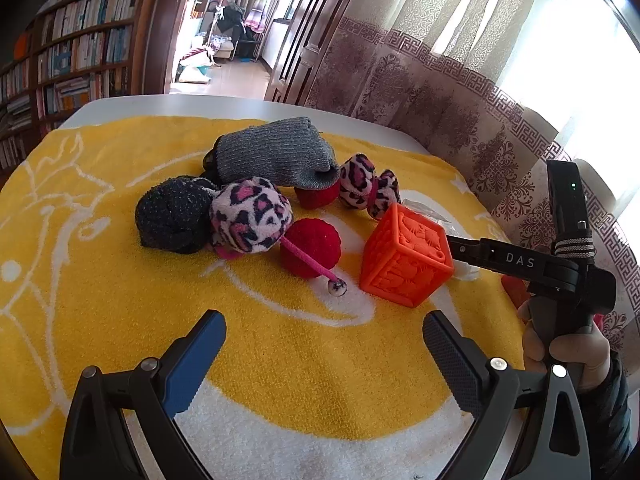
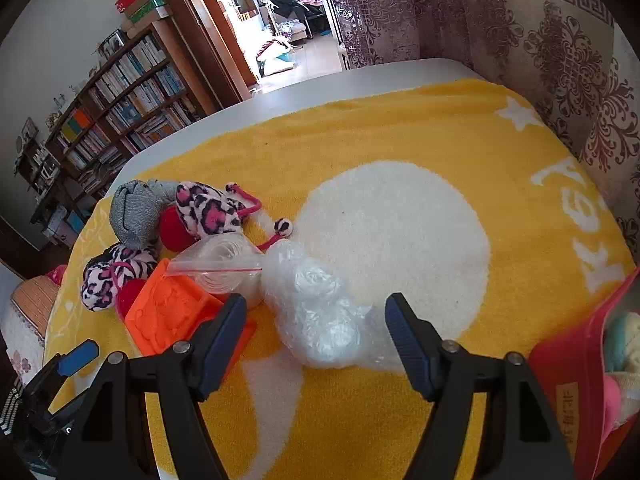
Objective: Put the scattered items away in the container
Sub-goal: 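Grasp the clear plastic bag with the right tool, then grasp the orange cat-embossed block with the left tool while the right lifts the bag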
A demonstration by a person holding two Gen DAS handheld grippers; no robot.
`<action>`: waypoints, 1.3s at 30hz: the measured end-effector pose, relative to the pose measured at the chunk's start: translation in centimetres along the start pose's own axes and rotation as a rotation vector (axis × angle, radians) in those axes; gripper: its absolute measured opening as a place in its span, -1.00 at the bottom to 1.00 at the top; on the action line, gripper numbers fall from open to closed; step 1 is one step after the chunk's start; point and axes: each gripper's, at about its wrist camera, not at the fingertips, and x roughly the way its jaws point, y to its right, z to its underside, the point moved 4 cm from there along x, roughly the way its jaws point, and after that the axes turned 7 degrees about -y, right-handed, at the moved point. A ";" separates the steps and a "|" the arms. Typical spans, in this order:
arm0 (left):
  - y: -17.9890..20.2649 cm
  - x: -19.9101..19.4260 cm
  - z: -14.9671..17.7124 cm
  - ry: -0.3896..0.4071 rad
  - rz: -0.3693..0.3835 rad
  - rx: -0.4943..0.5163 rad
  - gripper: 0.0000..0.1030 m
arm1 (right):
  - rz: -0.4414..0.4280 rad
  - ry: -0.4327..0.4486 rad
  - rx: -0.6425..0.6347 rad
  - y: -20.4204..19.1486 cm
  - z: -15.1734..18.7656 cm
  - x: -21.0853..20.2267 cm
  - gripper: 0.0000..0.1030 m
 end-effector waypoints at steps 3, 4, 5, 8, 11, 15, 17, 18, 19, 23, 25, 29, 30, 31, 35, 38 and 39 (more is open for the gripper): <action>0.2 -0.4 -0.2 0.023 0.014 0.007 0.95 | 0.038 0.017 -0.016 0.4 0.4 0.1 0.24; 0.4 -0.6 -0.2 0.034 0.020 0.013 0.95 | 0.037 0.018 -0.015 0.5 0.5 -0.1 -0.01; 0.5 -0.7 -0.3 0.046 0.025 0.021 0.95 | 0.023 0.020 -0.012 0.5 0.5 -0.2 -0.12; 1.6 -0.8 -0.2 0.072 0.026 0.074 0.95 | -0.010 0.041 0.010 0.9 0.8 -1.0 -0.21; 3.2 -0.4 -0.2 0.074 0.010 0.152 0.95 | -0.020 0.077 0.024 0.9 1.0 -2.0 -0.22; 5.5 0.7 -0.5 0.056 -0.041 0.272 0.95 | -0.057 0.141 0.053 1.0 0.9 -4.1 -0.22; 6.2 2.0 -0.8 0.024 -0.078 0.309 0.95 | -0.074 0.166 0.070 1.2 1.0 -5.0 -0.22; 6.4 2.5 -1.0 0.009 -0.097 0.313 0.95 | -0.082 0.173 0.075 1.2 1.1 -5.2 -0.22; 6.6 3.1 -1.3 -0.002 -0.105 0.314 0.95 | -0.088 0.178 0.081 1.2 1.0 -5.3 -0.22; 7.8 4.5 -2.4 -0.015 -0.102 0.324 0.95 | -0.106 0.181 0.106 1.5 1.1 -5.5 -0.22; 8.2 5.2 -2.9 -0.017 -0.099 0.334 0.95 | -0.113 0.181 0.118 2.0 1.2 -5.6 -0.22; 7.9 7.0 -3.4 -0.045 -0.095 0.314 0.95 | -0.117 0.181 0.118 2.0 1.2 -5.4 -0.22; 7.8 7.4 -3.5 -0.056 -0.088 0.304 0.95 | -0.115 0.182 0.115 1.9 1.2 -5.4 -0.22; 7.8 7.6 -3.6 -0.065 -0.085 0.298 0.91 | -0.112 0.183 0.112 1.9 1.2 -5.4 -0.22; 7.9 8.0 -3.7 -0.068 -0.085 0.299 0.05 | -0.097 0.193 0.114 2.0 1.3 -5.4 -0.22; 7.6 7.5 -3.6 -0.053 -0.061 0.287 0.05 | -0.085 0.206 0.116 2.1 1.3 -5.6 -0.22; 7.5 7.4 -3.6 -0.050 -0.062 0.283 0.05 | -0.082 0.213 0.118 2.2 1.3 -5.6 -0.22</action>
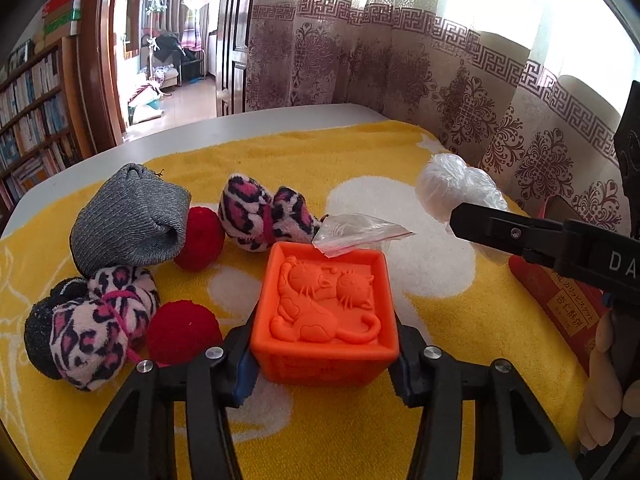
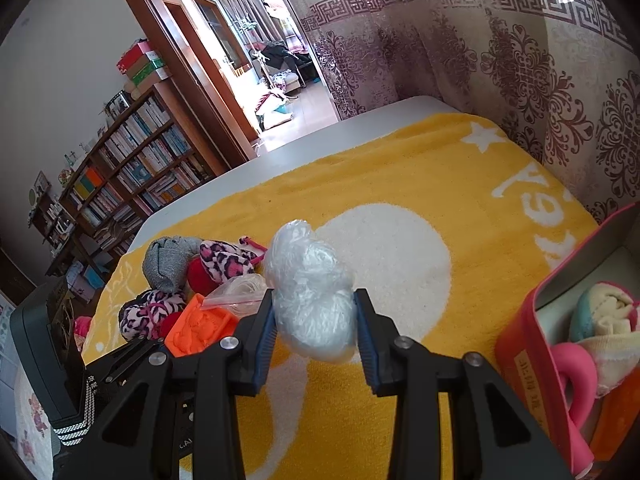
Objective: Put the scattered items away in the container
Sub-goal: 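Grasp the orange cat-embossed block with the left tool while the right lifts the bag, then release the orange block into the red box with the left tool while the right drops the bag in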
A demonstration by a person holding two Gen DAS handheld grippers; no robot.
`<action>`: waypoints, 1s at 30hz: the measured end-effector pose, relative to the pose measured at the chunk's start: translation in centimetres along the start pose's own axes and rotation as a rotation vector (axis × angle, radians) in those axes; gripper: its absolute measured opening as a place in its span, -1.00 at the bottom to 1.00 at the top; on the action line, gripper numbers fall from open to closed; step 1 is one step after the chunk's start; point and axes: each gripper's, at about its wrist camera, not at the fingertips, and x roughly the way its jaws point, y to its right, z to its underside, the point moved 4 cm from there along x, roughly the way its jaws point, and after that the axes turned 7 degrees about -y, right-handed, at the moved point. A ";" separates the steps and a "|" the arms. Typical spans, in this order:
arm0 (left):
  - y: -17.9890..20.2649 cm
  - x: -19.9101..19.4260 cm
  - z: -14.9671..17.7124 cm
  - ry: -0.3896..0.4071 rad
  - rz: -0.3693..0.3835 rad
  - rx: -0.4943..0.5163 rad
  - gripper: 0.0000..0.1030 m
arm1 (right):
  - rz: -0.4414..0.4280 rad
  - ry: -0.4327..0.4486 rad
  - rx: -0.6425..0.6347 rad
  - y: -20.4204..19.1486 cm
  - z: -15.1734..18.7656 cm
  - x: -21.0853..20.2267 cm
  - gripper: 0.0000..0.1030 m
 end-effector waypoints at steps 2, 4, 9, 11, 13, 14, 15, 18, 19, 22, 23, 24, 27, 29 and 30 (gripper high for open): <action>-0.1 -0.4 0.2 0.004 -0.013 -0.002 0.05 | 0.006 0.014 -0.003 -0.1 -0.1 -0.3 -0.22; -0.2 -0.9 0.2 0.012 -0.009 -0.009 0.05 | 0.017 0.041 -0.010 -0.3 -0.2 -1.0 -0.22; 0.1 -2.8 -0.1 0.054 0.021 -0.017 0.05 | 0.042 0.111 -0.010 -0.1 -0.6 -4.3 -0.22; 0.5 -3.6 -0.3 0.073 0.034 -0.014 0.05 | 0.053 0.140 0.009 0.8 -0.5 -6.0 -0.22; 0.8 -4.4 -0.4 0.089 0.049 -0.011 0.05 | 0.093 0.157 0.035 2.2 -0.5 -7.7 -0.22; 1.0 -4.6 -0.4 0.094 0.058 -0.011 0.05 | 0.122 0.163 0.047 3.1 -0.5 -8.5 -0.22; 1.3 -4.8 -0.5 0.097 0.068 -0.010 0.05 | 0.146 0.167 0.062 3.9 -0.4 -9.2 -0.22; 2.2 -5.1 -0.5 0.101 0.089 -0.003 0.05 | 0.219 0.170 0.112 6.9 -0.4 -11.2 -0.21; 2.5 -5.2 -0.5 0.101 0.093 0.003 0.05 | 0.249 0.168 0.128 7.9 -0.4 -11.7 -0.21; 3.5 -5.4 -0.5 0.102 0.105 0.022 0.05 | 0.312 0.138 0.180 11.0 -0.2 -12.6 -0.21; 3.9 -5.5 -0.5 0.101 0.112 0.026 0.05 | 0.322 0.124 0.204 11.9 0.0 -12.6 -0.19; 4.2 -5.6 -0.5 0.101 0.118 0.031 0.05 | 0.331 0.122 0.238 13.0 0.3 -12.8 -0.18; 5.3 -5.9 -0.4 0.101 0.135 0.047 0.05 | 0.330 0.103 0.302 15.1 0.9 -12.9 0.00; 5.9 -6.1 -0.4 0.102 0.146 0.055 0.05 | 0.320 0.120 0.321 15.5 1.5 -13.4 0.14; 6.3 -6.1 -0.5 0.101 0.155 0.057 0.05 | 0.318 0.131 0.315 15.5 1.7 -13.6 0.17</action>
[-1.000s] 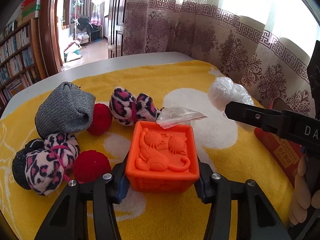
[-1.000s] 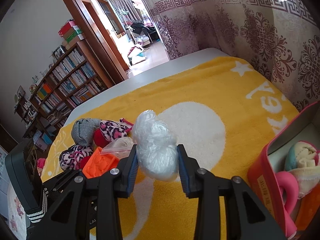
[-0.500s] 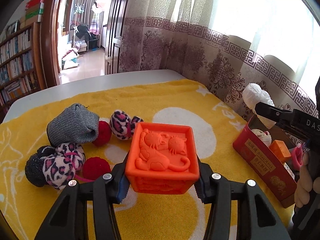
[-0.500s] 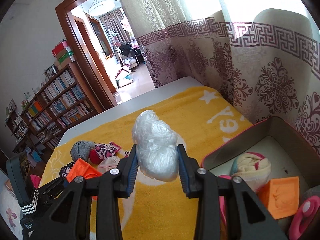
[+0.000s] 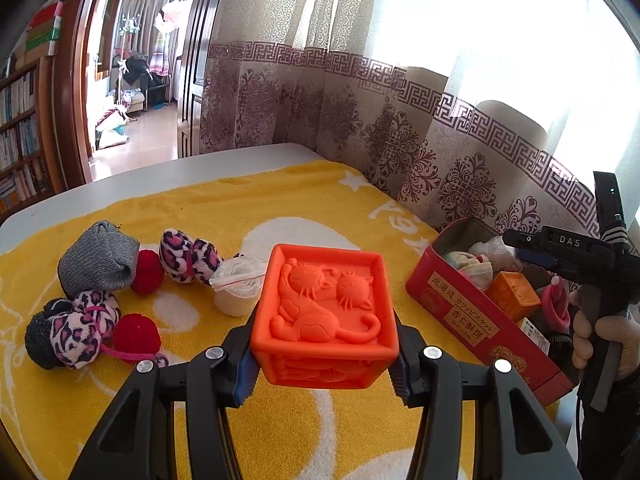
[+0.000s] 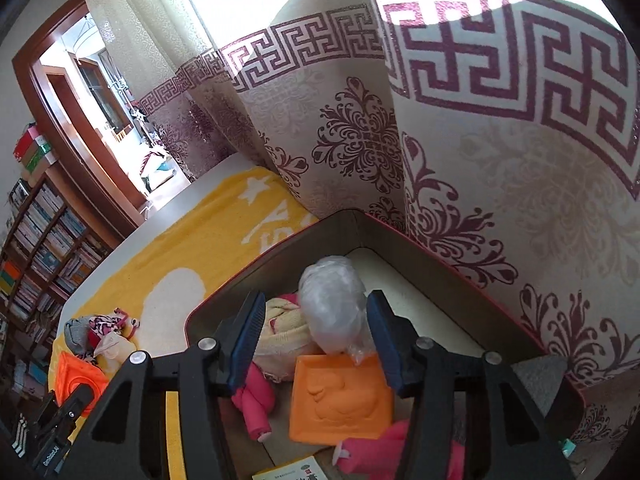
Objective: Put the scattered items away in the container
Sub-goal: 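Release the orange block into the red box with the left tool while the right drops the bag in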
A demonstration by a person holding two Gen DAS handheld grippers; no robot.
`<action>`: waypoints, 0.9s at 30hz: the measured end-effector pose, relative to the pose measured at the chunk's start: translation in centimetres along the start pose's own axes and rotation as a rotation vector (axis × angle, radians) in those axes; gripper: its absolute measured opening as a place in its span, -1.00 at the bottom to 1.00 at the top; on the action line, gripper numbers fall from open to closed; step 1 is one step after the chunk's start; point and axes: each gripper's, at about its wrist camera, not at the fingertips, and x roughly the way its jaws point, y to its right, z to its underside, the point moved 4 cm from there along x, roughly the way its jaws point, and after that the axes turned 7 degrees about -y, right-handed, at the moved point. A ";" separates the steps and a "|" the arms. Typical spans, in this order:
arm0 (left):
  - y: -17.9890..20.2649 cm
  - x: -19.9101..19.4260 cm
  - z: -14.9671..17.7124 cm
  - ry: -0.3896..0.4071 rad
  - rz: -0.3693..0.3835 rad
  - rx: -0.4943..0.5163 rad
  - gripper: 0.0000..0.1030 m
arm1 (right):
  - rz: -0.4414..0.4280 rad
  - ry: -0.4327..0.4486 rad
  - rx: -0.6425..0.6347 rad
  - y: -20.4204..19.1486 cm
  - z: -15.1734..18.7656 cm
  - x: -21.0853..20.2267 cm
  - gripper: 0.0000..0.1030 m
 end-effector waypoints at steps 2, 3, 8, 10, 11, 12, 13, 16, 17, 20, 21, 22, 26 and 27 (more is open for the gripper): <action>0.7 0.1 -0.1 -0.003 0.019 0.000 0.05 | -0.006 0.023 -0.008 0.0 0.3 -0.6 0.18; 1.2 0.2 -0.2 -0.006 0.029 0.002 0.05 | -0.009 0.033 -0.010 0.0 0.4 -0.9 0.19; 3.8 1.3 -1.1 -0.019 0.068 0.022 0.05 | -0.024 0.095 -0.009 -0.1 0.6 -2.2 0.21; 5.1 1.9 -1.7 -0.025 0.082 0.034 0.05 | -0.030 0.119 -0.005 0.0 0.6 -2.8 0.22; 5.8 2.2 -1.9 -0.028 0.093 0.039 0.05 | -0.029 0.131 -0.010 -0.1 0.5 -3.1 0.22; 6.5 2.5 -2.2 -0.030 0.105 0.045 0.05 | -0.026 0.144 -0.019 -0.2 0.5 -3.5 0.22; 7.2 2.8 -2.5 -0.032 0.115 0.051 0.05 | -0.024 0.159 -0.026 -0.4 0.2 -3.7 0.22; 9.6 3.6 -3.5 -0.035 0.144 0.084 0.05 | -0.016 0.210 -0.040 -0.7 0.0 -4.8 0.27; 10.4 3.9 -3.9 -0.035 0.153 0.096 0.05 | -0.015 0.227 -0.042 -0.7 -0.1 -5.1 0.29; 12.8 4.8 -5.1 -0.029 0.172 0.135 0.05 | -0.010 0.257 -0.045 -0.7 -0.3 -5.7 0.35; 13.5 5.2 -5.4 -0.028 0.178 0.144 0.05 | -0.016 0.258 -0.041 -0.6 -0.4 -5.7 0.36; 14.1 5.7 -5.7 -0.031 0.188 0.153 0.05 | -0.021 0.258 -0.036 -0.5 -0.4 -5.8 0.36; 16.1 7.4 -6.1 -0.067 0.225 0.187 0.07 | -0.024 0.250 -0.023 -0.2 -0.7 -5.6 0.36; 16.3 7.7 -6.0 -0.077 0.229 0.192 0.08 | -0.024 0.248 -0.022 -0.2 -0.7 -5.5 0.36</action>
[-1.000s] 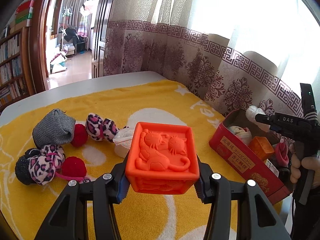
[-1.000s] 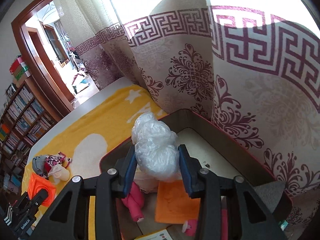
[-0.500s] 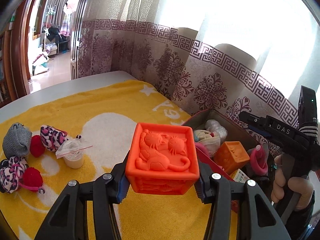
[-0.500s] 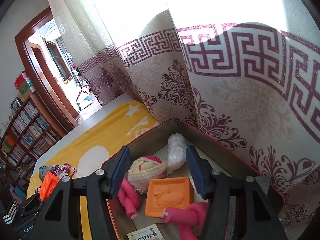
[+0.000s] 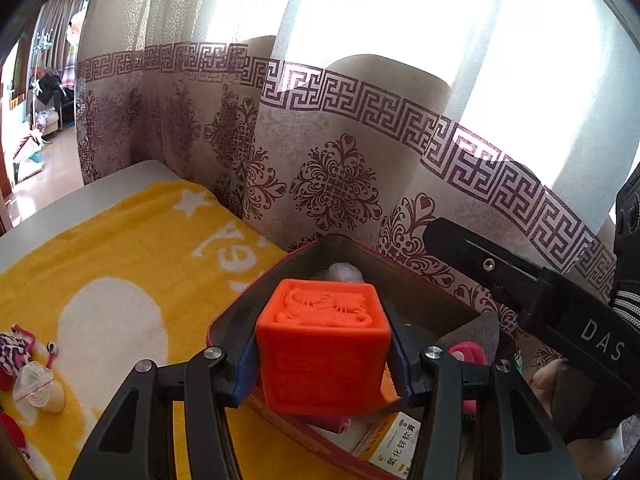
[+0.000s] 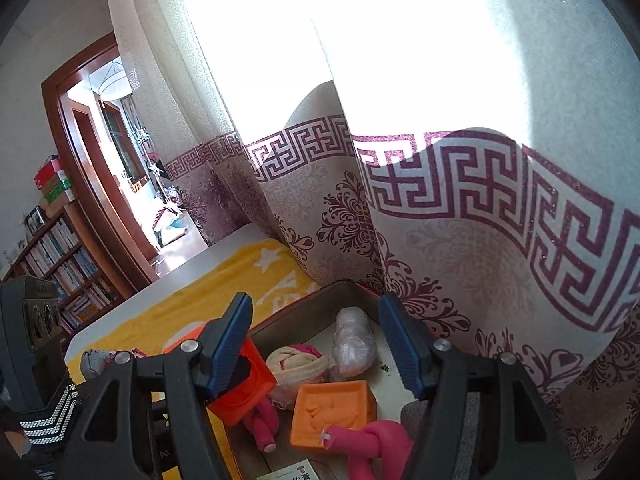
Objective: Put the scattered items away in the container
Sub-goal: 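Release the orange block into the red box with the left tool while the right drops the bag in, then move both tools back over the toys on the towel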
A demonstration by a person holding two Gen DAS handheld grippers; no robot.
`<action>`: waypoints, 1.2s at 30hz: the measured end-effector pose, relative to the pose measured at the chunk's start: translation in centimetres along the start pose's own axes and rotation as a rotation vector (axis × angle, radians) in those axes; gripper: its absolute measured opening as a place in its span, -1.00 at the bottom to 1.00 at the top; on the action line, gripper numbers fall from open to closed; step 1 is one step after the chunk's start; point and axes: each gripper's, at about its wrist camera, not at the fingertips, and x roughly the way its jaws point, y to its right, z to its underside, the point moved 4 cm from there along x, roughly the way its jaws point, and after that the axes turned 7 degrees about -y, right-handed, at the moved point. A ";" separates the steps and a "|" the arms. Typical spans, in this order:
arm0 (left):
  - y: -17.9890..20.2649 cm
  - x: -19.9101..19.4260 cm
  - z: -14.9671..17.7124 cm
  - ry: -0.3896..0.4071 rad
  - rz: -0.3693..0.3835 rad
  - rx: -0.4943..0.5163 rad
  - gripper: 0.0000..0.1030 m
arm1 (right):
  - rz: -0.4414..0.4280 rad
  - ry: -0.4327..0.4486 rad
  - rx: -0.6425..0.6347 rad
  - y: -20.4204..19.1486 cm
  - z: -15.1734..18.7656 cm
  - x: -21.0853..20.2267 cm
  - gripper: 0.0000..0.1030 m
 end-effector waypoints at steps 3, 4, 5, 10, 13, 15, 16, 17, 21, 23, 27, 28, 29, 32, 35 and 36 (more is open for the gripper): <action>-0.2 0.2 0.3 0.000 0.009 -0.013 0.16 | 0.002 -0.006 0.004 0.2 0.1 0.3 0.36; -0.4 0.1 0.5 0.001 0.010 -0.018 0.19 | 0.002 -0.009 0.007 0.2 0.2 0.5 0.36; -0.8 -0.1 0.6 0.005 0.008 -0.025 0.20 | 0.004 -0.012 0.010 0.3 0.2 0.6 0.36; -3.1 -1.2 1.4 0.024 -0.029 -0.078 0.31 | 0.007 -0.025 0.002 -0.2 0.7 1.1 0.36; -4.3 -1.9 2.1 0.025 -0.042 -0.110 0.31 | 0.001 -0.032 -0.012 -0.7 1.1 1.1 0.36; -5.0 -2.3 2.6 0.026 -0.049 -0.124 0.31 | -0.005 -0.039 -0.019 -1.1 1.4 1.3 0.37; -5.3 -2.6 3.0 0.028 -0.055 -0.131 0.31 | -0.009 -0.042 -0.025 -1.4 1.5 1.3 0.37; -5.5 -2.9 3.3 0.029 -0.063 -0.135 0.31 | -0.014 -0.046 -0.032 -1.6 1.7 1.3 0.38; -6.5 -4.2 4.4 0.050 -0.094 -0.157 0.67 | -0.042 -0.058 -0.070 -3.2 2.4 1.1 0.39; -7.3 -4.9 4.9 0.052 -0.100 -0.177 0.68 | -0.058 -0.059 -0.093 -4.1 2.9 1.0 0.41; -9.5 -6.8 6.2 0.067 -0.131 -0.225 0.71 | -0.102 -0.075 -0.140 -6.2 4.0 0.7 0.44; -10.2 -7.4 6.5 0.075 -0.143 -0.241 0.82 | -0.113 -0.081 -0.151 -6.8 4.3 0.7 0.44; -10.9 -8.1 6.9 0.089 -0.154 -0.258 0.87 | -0.125 -0.088 -0.163 -7.3 4.6 0.7 0.44; -13.5 -10.2 8.2 0.122 -0.181 -0.321 0.90 | -0.163 -0.112 -0.201 -9.0 5.6 0.7 0.44; -16.3 -12.4 9.6 0.149 -0.218 -0.392 0.90 | -0.199 -0.145 -0.234 -10.6 6.7 1.0 0.45; -17.2 -13.3 10.2 0.163 -0.230 -0.414 0.90 | -0.210 -0.155 -0.244 -11.1 7.0 1.1 0.45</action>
